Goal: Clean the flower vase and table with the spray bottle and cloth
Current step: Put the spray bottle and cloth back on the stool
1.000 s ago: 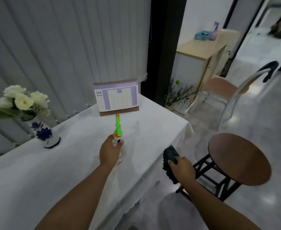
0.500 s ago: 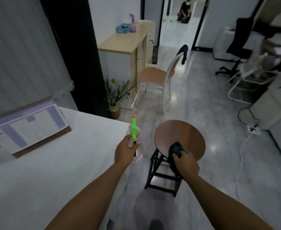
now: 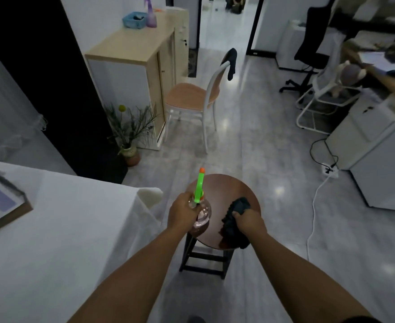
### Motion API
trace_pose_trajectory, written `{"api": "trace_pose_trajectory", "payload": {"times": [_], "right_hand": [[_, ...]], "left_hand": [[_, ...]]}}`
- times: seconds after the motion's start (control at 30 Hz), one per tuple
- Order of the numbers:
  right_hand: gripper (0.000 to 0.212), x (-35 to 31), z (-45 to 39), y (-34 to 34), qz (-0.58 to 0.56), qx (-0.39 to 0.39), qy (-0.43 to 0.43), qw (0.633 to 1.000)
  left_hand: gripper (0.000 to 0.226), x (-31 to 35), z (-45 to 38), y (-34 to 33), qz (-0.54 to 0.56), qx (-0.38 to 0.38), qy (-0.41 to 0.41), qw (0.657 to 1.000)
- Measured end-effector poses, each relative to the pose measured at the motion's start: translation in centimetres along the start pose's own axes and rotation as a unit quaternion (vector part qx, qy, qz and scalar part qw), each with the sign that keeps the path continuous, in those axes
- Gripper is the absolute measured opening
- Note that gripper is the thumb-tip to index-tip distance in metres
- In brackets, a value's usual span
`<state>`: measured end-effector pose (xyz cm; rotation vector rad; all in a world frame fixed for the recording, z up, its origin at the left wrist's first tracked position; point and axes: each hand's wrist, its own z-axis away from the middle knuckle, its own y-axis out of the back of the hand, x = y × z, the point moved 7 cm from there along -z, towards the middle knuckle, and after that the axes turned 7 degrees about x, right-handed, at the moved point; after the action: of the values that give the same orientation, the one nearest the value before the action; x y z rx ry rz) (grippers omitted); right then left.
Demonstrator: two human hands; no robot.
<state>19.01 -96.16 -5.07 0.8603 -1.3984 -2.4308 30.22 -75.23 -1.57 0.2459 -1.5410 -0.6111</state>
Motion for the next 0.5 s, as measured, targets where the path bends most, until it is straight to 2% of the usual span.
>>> {"api": "trace_pose_trajectory", "payload": {"times": [0.2, 0.3, 0.5], "right_hand": [[0.045, -0.1, -2.3, -1.3, -0.035, -0.041, -0.029, 0.998], [0.044, -0.2, -2.4, -1.8, -0.056, -0.041, -0.016, 0.997], [0.046, -0.6, -1.9, -2.2, -0.016, -0.069, 0.006, 0.997]], "left_hand": [[0.032, 0.6, -1.3, -1.9, -0.001, 0.0, 0.002, 1.0], [0.031, 0.9, -1.9, -2.3, -0.013, -0.007, 0.0, 1.0], [0.033, 1.2, -1.9, -2.7, -0.029, -0.049, -0.018, 0.998]]}}
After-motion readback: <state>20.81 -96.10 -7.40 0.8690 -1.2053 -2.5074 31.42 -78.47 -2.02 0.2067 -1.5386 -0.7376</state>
